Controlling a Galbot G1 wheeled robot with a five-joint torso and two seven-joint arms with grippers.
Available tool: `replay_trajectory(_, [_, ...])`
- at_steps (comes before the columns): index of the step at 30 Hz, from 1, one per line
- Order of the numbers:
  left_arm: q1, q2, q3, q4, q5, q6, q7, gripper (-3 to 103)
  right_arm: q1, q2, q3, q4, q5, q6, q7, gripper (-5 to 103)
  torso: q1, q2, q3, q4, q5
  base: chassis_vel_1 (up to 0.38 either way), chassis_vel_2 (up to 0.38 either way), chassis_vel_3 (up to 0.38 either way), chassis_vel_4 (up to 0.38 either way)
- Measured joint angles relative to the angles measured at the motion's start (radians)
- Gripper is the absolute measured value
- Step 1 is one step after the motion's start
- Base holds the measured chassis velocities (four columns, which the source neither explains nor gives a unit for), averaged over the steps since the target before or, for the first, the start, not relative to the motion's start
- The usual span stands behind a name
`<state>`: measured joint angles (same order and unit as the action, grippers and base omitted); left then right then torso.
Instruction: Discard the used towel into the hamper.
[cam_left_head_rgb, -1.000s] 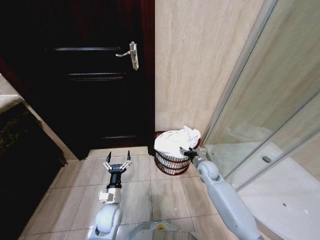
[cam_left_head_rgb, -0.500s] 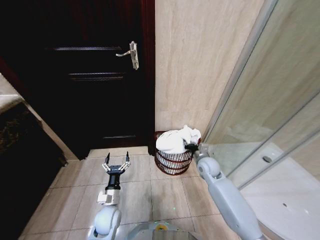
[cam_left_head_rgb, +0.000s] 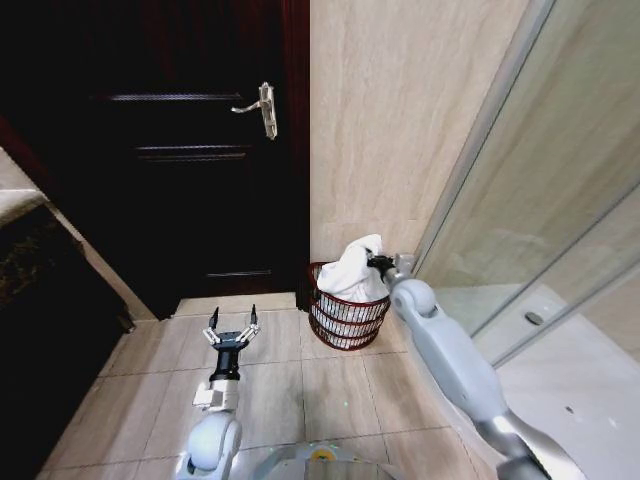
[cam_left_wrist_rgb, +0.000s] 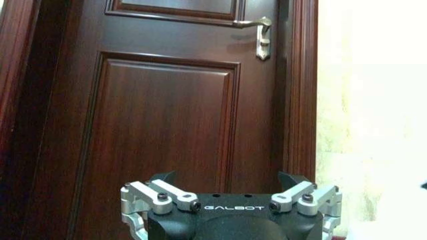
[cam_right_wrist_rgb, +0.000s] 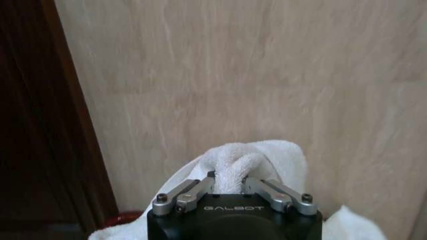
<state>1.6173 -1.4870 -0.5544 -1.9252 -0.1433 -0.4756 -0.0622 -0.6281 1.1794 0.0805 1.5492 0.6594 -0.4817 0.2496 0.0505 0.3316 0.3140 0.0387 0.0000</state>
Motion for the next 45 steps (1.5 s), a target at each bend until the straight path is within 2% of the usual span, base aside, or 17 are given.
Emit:
replay_trajectory(3, [0.002, 0.0, -0.002, 0.001, 0.0, -0.001, 0.0, 100, 0.034, 0.01, -0.024, -0.044, 0.038, -0.035, 0.006, 8, 0.0, 0.0, 0.0, 0.0, 0.0, 0.0, 0.0, 0.0, 0.0])
replay_trajectory(5, [0.003, -0.003, -0.002, 0.0, 0.0, -0.001, -0.001, 100, 0.061, 0.017, -0.042, -0.082, 0.089, -0.107, 0.035, 8, 0.0, 0.0, 0.0, 0.0, -0.0001, 0.0, 0.0, 0.0, 0.0])
replay_trajectory(6, [0.003, -0.003, -0.002, 0.0, 0.0, -0.001, -0.001, 100, 0.061, 0.017, -0.042, -0.082, 0.089, -0.107, 0.035, 8, 0.0, 0.0, 0.0, 0.0, -0.0001, 0.0, 0.0, 0.0, 0.0])
replay_trajectory(9, [0.006, -0.007, -0.004, -0.004, -0.001, -0.003, -0.005, 100, 0.089, 0.022, -0.052, -0.136, 0.127, -0.196, 0.048, 8, 0.0, 0.0, 0.0, -0.0001, 0.0, 0.0, 0.0, 0.0, 0.0])
replay_trajectory(13, [0.017, -0.008, -0.008, -0.005, -0.002, -0.011, -0.01, 100, 0.124, 0.038, -0.052, -0.218, 0.189, -0.248, 0.068, 8, 0.0, 0.0, 0.0, -0.0001, 0.0, 0.0, 0.0, 0.0, 0.0])
replay_trajectory(17, [0.027, -0.009, -0.016, -0.008, -0.003, -0.016, -0.014, 100, 0.148, 0.053, -0.056, -0.284, 0.197, -0.253, 0.069, 8, 0.0, 0.0, 0.0, 0.0, 0.0, 0.0, 0.0, 0.0, 0.0])
replay_trajectory(19, [0.037, -0.01, -0.028, -0.019, -0.005, -0.018, -0.016, 100, 0.169, 0.088, -0.042, -0.374, 0.183, -0.253, 0.055, 8, 0.0, 0.0, 0.0, -0.0001, 0.0, 0.0, 0.0, 0.0, 0.0])
replay_trajectory(27, [0.051, -0.016, -0.055, -0.052, -0.014, -0.016, -0.017, 100, 0.176, 0.107, -0.016, -0.49, 0.155, -0.252, 0.017, 8, 0.0, 0.0, 0.0, -0.0001, 0.0, 0.0, 0.0, 0.0, 0.0])
replay_trajectory(41, [0.065, -0.023, -0.055, -0.031, -0.018, -0.039, -0.018, 100, 0.154, 0.157, 0.014, -0.549, 0.101, -0.247, 0.019, 8, 0.0, 0.0, 0.0, -0.0001, 0.0, 0.0, 0.0, 0.0, 0.0])
replay_trajectory(42, [0.065, -0.022, -0.056, -0.032, -0.018, -0.039, -0.018, 100, 0.154, 0.157, 0.014, -0.544, 0.09, -0.247, 0.02, 4, 0.0, 0.0, 0.0, 0.0, 0.0, 0.0, 0.0, 0.0, 0.0])
replay_trajectory(44, [0.063, -0.018, -0.059, -0.033, -0.02, -0.04, -0.018, 100, 0.142, 0.142, 0.013, -0.497, 0.082, -0.246, 0.022, 13, 0.0, 0.0, 0.0, 0.0, 0.0002, 0.0, 0.0, 0.0, 0.0])
replay_trajectory(45, [0.063, -0.018, -0.059, -0.033, -0.02, -0.04, -0.018, 100, 0.142, 0.142, 0.013, -0.497, 0.082, -0.246, 0.022, 13, 0.0, 0.0, 0.0, 0.0, 0.0002, 0.0, 0.0, 0.0, 0.0])
